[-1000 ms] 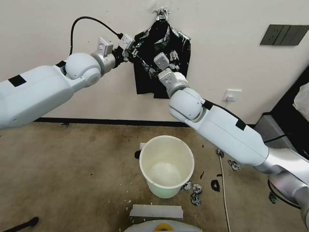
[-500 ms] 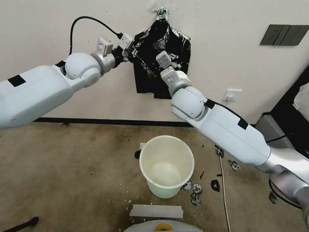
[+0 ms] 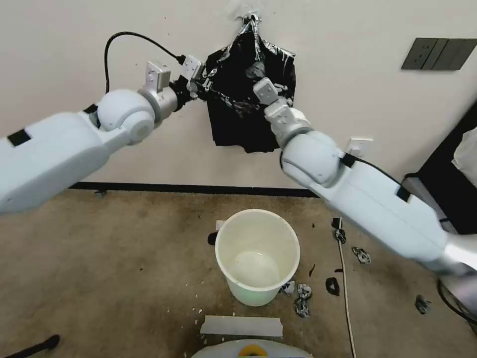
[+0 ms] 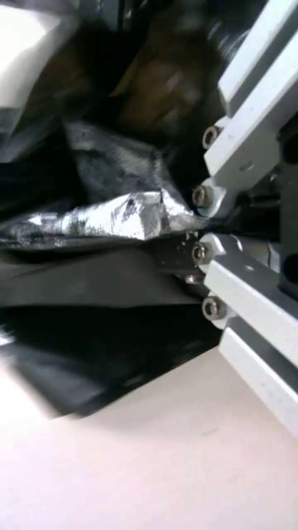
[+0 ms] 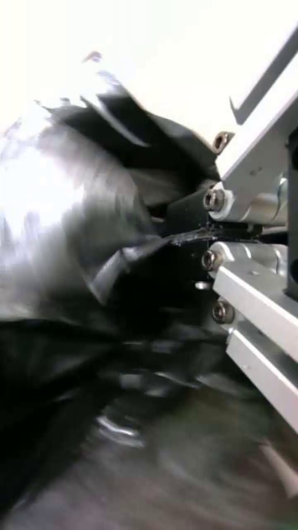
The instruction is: Place a trash bag onto the trash bin.
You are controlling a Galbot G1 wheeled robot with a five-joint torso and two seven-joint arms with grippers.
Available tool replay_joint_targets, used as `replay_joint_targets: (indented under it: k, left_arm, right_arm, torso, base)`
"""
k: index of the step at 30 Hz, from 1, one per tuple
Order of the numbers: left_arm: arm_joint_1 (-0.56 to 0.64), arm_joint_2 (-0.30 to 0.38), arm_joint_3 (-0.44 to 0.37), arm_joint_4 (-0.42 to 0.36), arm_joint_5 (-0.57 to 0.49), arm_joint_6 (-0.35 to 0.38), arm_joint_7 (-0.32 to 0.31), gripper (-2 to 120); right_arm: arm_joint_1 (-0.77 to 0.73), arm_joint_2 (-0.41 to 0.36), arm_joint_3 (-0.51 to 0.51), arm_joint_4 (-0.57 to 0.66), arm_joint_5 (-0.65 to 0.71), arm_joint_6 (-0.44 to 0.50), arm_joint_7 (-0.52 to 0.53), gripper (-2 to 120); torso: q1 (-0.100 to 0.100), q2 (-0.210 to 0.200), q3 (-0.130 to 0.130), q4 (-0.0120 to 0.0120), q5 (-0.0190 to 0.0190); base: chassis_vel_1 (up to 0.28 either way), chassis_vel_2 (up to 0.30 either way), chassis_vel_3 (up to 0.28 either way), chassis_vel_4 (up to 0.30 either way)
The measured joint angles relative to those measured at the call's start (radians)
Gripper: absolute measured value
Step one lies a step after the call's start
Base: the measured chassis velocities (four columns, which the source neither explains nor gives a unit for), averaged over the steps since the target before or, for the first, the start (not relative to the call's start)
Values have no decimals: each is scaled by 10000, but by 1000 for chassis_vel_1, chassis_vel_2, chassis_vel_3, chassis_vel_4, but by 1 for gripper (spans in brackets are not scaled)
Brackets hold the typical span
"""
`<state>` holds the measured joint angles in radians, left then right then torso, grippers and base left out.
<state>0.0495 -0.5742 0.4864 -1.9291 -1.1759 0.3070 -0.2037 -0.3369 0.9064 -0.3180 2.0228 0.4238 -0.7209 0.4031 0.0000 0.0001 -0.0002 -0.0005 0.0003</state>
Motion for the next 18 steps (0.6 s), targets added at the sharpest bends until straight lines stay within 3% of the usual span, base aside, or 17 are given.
replay_joint_targets:
  k: [1, 3, 5, 6, 8, 9, 11, 12, 15, 18]
  left_arm:
    - [0, 0, 0, 0, 0, 0, 0, 0]
    - [1822, 366, -1604, -756, 168, 161, -38, 0]
    - [2105, 419, -1870, -871, 212, 166, -36, 0]
    - [3567, 637, -3211, -1452, 322, 179, 31, 0]
    - [4613, 748, -4229, -1754, 401, 179, 174, 0]
    - [4613, 748, -4229, -1754, 401, 179, 174, 0]
    - [6301, 923, -5804, -2309, 591, 33, 352, 0]
    - [6301, 923, -5804, -2309, 591, 33, 352, 0]
    - [7926, 884, -7380, -3039, 691, -181, 373, 0]
    - [8616, 687, -8144, -3431, 678, -211, 308, 0]
  right_arm:
    - [0, 0, 0, 0, 0, 0, 0, 0]
    - [-582, -423, 331, 611, 156, -7, -108, 0]
    - [-686, -476, 402, 741, 174, -6, -114, 0]
    - [-1016, -619, 650, 1194, 245, -7, -133, 0]
    - [-1147, -653, 759, 1409, 298, -7, -134, 0]
    - [-1147, -653, 759, 1409, 298, -7, -134, 0]
    - [-1401, -694, 995, 1848, 332, -5, -133, 0]
    - [-1401, -694, 995, 1848, 332, -5, -133, 0]
    - [-1968, -840, 1480, 2457, 334, 4, -154, 0]
    - [-2490, -969, 1950, 2814, 333, 18, -299, 0]
  torso:
    - [0, 0, 0, 0, 0]
    - [0, -1, 0, 4, -7]
    - [0, 0, 0, 4, -4]
    - [0, 0, 0, 3, -4]
    - [0, 0, 0, 4, -5]
    - [0, 0, 0, 4, -5]
    - [0, -1, 0, 7, -8]
    - [0, -1, 0, 7, -8]
    - [0, 0, 0, 7, -5]
    - [0, 0, 0, 5, 0]
  base:
    - [0, 0, 0, 0]
    - [0, 0, 0, 0]
    - [0, 0, 0, 0]
    - [0, 0, 0, 0]
    - [0, 0, 0, 0]
    - [0, 0, 0, 0]
    - [0, 0, 0, 0]
    - [0, 0, 0, 0]
    - [0, 0, 0, 0]
    - [0, 0, 0, 0]
